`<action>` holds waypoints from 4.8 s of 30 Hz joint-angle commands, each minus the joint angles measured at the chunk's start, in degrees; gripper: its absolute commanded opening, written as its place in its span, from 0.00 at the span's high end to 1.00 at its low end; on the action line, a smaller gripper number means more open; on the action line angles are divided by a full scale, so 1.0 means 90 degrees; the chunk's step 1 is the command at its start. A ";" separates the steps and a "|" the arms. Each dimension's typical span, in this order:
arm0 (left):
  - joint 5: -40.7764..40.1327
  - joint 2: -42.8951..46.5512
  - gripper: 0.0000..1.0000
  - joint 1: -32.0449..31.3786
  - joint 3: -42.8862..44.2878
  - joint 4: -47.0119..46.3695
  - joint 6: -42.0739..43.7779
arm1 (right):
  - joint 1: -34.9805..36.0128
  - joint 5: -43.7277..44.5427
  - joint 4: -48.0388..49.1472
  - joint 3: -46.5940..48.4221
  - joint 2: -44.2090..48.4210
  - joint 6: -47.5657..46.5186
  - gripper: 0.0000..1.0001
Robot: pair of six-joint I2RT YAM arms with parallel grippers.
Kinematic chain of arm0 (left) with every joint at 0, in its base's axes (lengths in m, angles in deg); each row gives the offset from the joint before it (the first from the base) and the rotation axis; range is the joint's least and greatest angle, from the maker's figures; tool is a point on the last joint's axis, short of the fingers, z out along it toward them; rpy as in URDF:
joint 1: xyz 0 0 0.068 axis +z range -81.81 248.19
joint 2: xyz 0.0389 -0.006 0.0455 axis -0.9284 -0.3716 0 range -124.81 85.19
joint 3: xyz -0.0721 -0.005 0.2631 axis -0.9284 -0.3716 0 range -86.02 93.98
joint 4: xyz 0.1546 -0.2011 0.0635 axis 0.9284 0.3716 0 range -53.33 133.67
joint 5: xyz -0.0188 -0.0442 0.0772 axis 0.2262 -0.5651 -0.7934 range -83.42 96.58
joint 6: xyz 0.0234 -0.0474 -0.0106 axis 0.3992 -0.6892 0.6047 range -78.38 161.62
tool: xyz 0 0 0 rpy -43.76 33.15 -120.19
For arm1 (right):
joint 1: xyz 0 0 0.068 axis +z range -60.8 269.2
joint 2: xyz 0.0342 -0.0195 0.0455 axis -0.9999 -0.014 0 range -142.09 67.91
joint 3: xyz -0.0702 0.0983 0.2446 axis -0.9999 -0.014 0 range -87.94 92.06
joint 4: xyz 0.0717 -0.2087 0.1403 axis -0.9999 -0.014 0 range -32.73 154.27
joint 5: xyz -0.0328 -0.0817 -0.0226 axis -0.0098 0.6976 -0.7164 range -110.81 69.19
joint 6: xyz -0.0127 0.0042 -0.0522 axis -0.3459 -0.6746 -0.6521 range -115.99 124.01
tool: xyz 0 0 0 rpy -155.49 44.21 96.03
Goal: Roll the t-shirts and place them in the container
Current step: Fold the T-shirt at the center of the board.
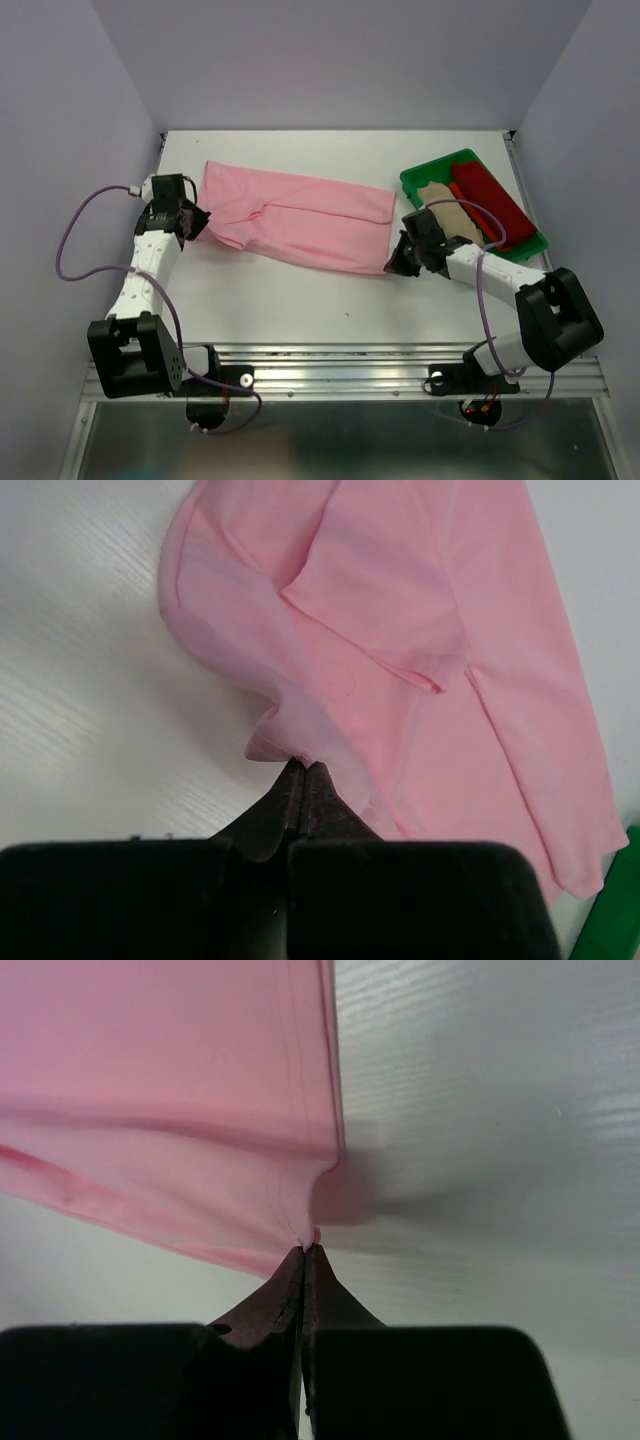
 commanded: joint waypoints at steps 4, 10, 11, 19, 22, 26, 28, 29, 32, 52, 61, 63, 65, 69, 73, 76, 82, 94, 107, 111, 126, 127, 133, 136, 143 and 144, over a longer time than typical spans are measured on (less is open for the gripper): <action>-0.0433 0.0600 1.00 -0.0028 -0.0587 0.0179 0.0202 | 0.0027 -0.0205 -0.0201 -0.0290 0.0173 -0.0127 0.99; -0.0452 0.0580 1.00 -0.0018 -0.0461 0.0130 0.0192 | 0.0027 0.0078 -0.0211 -0.0369 0.0368 -0.0039 0.99; -0.0481 0.0542 1.00 -0.0018 -0.0335 0.0140 0.0202 | 0.0027 0.0088 -0.0230 -0.0320 0.0417 -0.0049 0.99; -0.0521 0.0200 1.00 -0.0018 0.0368 0.0149 0.0251 | 0.0027 0.0518 -0.0338 0.0089 0.0427 -0.0127 0.99; -0.0521 0.0044 1.00 -0.0018 0.0623 0.0062 0.0251 | 0.0027 0.0654 -0.0348 0.0294 0.0320 -0.0205 0.99; -0.0521 -0.0268 1.00 -0.0018 0.0955 -0.0055 0.0241 | -0.0032 0.0850 -0.0338 0.0675 0.0066 -0.0371 0.99; -0.0511 -0.0493 1.00 -0.0018 0.1150 -0.0124 0.0251 | -0.0110 0.0879 -0.0348 0.0871 -0.0031 -0.0468 0.99; -0.0501 -0.0562 1.00 -0.0028 0.1209 -0.0143 0.0251 | -0.0178 0.0880 -0.0338 0.1065 -0.0080 -0.0566 0.99; -0.0559 -0.0864 1.00 -0.0037 0.1434 -0.0260 0.0280 | -0.0315 0.0889 -0.0338 0.1359 -0.0372 -0.0732 0.99; -0.0589 -0.2290 1.00 -0.0194 0.2030 -0.0993 0.0690 | -0.0676 0.1055 -0.0133 0.2444 -0.1750 -0.1221 0.99; -0.0618 -0.2779 1.00 -0.0311 0.2303 -0.1022 0.0768 | -0.0676 0.1046 -0.0035 0.2561 -0.2102 -0.1211 0.99; -0.0647 -0.2857 1.00 -0.0340 0.2352 -0.1023 0.0778 | -0.0735 0.1046 -0.0016 0.2571 -0.2141 -0.1221 0.99; -0.0745 -0.2906 1.00 -0.0389 0.2420 -0.1032 0.0817 | -0.0735 0.1065 -0.0016 0.2580 -0.2161 -0.1211 0.99; -0.0833 -0.3091 1.00 -0.0477 0.2557 -0.1022 0.0895 | -0.0735 0.1085 0.0004 0.2590 -0.2180 -0.1211 0.99; -0.0969 -0.3179 1.00 -0.0497 0.2645 -0.1003 0.0866 | -0.0793 0.1114 0.0023 0.2629 -0.2180 -0.1192 0.99; -0.0999 -0.3228 1.00 -0.0496 0.2694 -0.1003 0.0875 | -0.0794 0.1124 0.0033 0.2688 -0.2229 -0.1192 0.99; -0.0980 -0.3287 1.00 -0.0496 0.2723 -0.1042 0.0846 | -0.0852 0.1133 0.0062 0.2892 -0.2385 -0.1172 0.99; -0.0765 -0.3609 1.00 -0.0496 0.3084 -0.1267 0.1041 | -0.0852 0.1133 0.0131 0.3196 -0.2747 -0.1133 0.99; -0.0882 -0.4107 1.00 -0.0858 0.3641 -0.1120 0.1110 | -0.0911 0.1124 0.0150 0.3098 -0.2727 -0.1045 0.99; -0.0882 -0.4408 0.94 -0.0877 0.3904 -0.0916 0.1130 | -0.0911 0.1143 0.0209 0.3010 -0.2669 -0.1035 0.83; -0.1341 -0.3435 0.27 -0.0975 0.3750 -0.0554 0.1237 | -0.0833 0.0510 0.0218 0.2591 -0.1497 -0.1426 0.39; -0.1312 -0.3356 0.28 -0.0975 0.3633 -0.0554 0.1227 | -0.0688 0.0460 0.0228 0.2581 -0.1516 -0.1436 0.43; -0.1058 -0.3033 1.00 -0.1082 0.2656 -0.0700 0.1159 | -0.0501 0.0294 0.0345 0.2551 -0.1907 -0.1416 0.98; -0.1029 -0.3043 1.00 -0.1082 0.2353 -0.0681 0.1110 | -0.0501 0.0371 0.0345 0.2619 -0.2072 -0.1465 0.99; -0.0922 -0.3432 1.00 -0.1082 0.2410 -0.0720 0.1139 | -0.0501 0.0576 0.0297 0.2892 -0.2541 -0.1514 0.99; -0.0902 -0.3491 1.00 -0.1082 0.2469 -0.0710 0.1139 | -0.0501 0.0606 0.0277 0.2951 -0.2619 -0.1524 0.99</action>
